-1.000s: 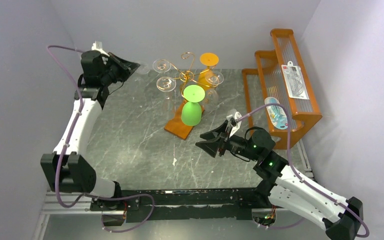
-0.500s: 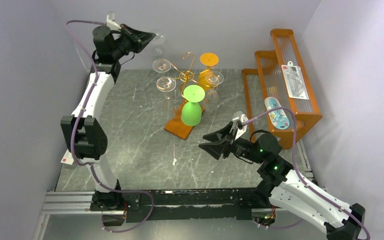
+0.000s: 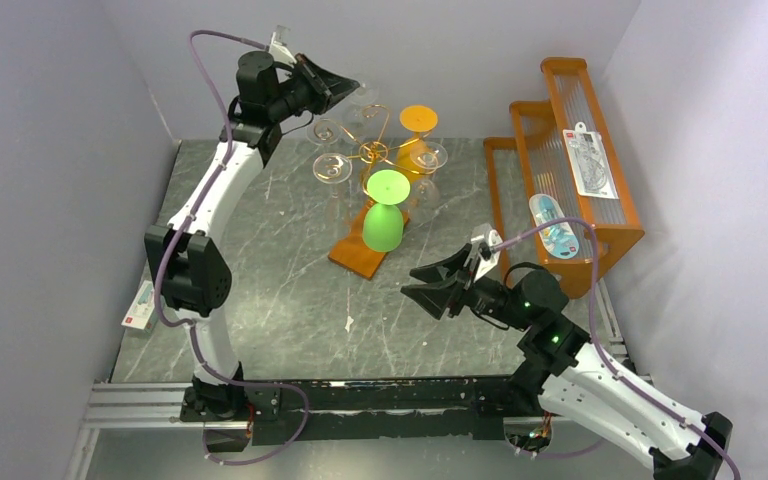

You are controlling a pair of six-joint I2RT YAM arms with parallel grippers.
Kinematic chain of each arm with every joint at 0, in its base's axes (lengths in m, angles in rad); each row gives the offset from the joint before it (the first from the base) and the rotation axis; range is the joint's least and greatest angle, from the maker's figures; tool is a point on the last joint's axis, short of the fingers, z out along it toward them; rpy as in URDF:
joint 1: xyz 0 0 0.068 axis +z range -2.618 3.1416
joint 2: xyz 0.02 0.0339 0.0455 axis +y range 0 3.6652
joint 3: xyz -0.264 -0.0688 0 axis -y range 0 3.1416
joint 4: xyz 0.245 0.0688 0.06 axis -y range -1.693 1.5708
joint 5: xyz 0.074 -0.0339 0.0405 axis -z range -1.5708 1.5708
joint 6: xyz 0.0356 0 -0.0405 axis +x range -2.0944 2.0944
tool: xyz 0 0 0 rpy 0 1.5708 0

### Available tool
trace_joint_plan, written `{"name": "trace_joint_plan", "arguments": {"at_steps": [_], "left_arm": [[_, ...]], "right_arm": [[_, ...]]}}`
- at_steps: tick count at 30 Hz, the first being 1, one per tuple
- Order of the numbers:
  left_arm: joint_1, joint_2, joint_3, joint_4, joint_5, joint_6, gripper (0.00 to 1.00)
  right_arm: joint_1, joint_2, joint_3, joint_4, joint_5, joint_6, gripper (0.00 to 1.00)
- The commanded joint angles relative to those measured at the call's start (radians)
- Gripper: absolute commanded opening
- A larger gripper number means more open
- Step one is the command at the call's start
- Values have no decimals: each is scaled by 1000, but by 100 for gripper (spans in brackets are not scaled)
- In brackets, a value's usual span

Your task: Place the wine glass upside down on the wine glass rack

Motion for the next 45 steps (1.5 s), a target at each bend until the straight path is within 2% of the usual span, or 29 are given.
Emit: {"name": "trace_joint_plan", "arguments": {"at_steps": [1,14,30,39,45], "left_arm": [[-1,-78,-38,-17,-61,40,5],[-9,-115,-3,-163,-66,33,5],[-93,-130,-10,-86,-52,-49,5],[-135,-117,-28,-45,-112,-40,5],[-136,-49,68,-87,-128,-27,5]], "right_arm": [[4,-13,-25,19,9,13,51],[4,0,-33,16,27,6,50],[4,-64,-42,-43,88,1,51],[5,-91,-46,-63,107,-2,51],[4,-85,-44,-63,101,0,51]]}}
